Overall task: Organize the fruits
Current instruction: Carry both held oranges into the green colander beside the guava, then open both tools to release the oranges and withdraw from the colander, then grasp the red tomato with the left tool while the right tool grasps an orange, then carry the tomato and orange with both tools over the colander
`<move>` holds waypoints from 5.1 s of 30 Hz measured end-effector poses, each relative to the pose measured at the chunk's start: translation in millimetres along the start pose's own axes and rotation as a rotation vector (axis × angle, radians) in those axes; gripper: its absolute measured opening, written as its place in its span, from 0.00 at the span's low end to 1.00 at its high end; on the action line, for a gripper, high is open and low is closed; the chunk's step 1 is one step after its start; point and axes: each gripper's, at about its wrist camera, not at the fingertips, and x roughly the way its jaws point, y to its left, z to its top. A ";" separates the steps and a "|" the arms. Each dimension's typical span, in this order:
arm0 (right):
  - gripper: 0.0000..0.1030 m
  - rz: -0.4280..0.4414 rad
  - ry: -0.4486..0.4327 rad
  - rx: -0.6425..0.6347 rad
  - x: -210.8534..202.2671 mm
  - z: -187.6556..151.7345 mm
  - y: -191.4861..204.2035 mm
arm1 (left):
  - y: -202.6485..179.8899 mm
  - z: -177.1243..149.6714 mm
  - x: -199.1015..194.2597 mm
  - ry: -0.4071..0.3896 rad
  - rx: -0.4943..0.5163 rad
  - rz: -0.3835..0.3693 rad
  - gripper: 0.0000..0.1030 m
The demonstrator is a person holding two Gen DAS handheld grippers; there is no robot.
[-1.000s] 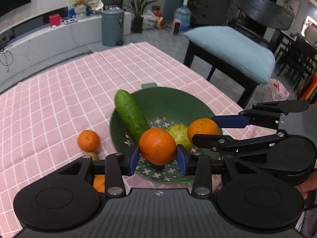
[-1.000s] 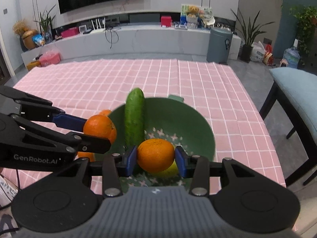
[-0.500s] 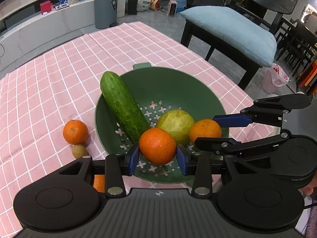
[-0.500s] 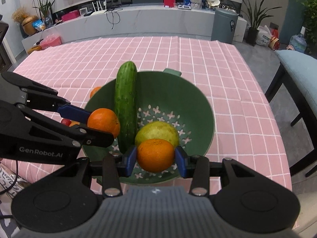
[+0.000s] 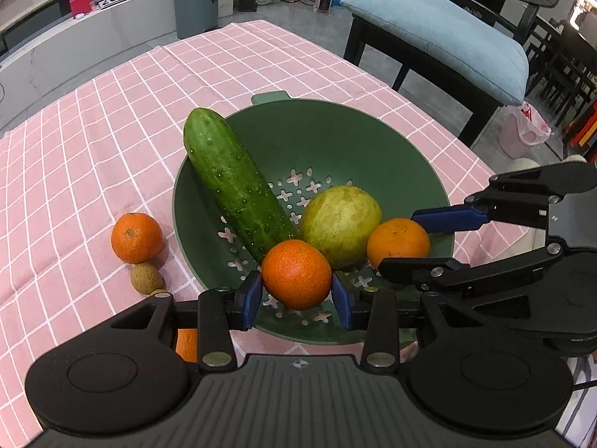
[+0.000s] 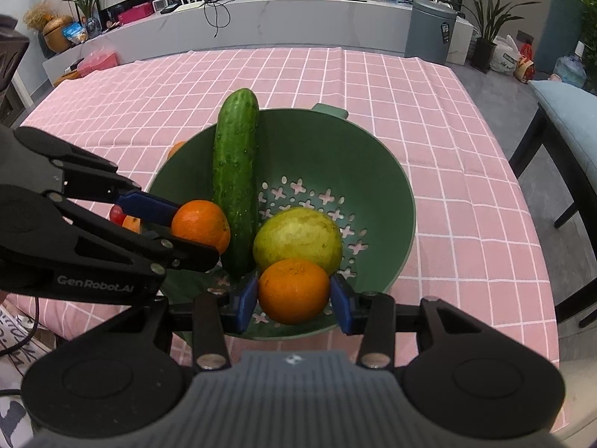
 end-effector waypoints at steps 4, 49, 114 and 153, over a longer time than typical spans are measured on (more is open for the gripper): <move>0.40 -0.009 0.000 -0.015 0.5 0.1 2.5 | -0.6 0.0 1.8 -0.002 0.010 0.006 0.44; 0.57 -0.021 -0.345 0.016 -32.0 -22.6 102.9 | 69.8 -77.1 -91.1 -0.247 -0.185 0.087 0.66; 0.38 -0.164 -0.197 -0.280 58.3 -5.5 178.9 | 129.0 -96.6 -39.1 -0.195 -0.304 0.039 0.31; 0.38 0.010 -0.174 -0.213 -21.6 19.9 -26.4 | -43.0 27.5 -17.0 -0.166 0.299 0.093 0.31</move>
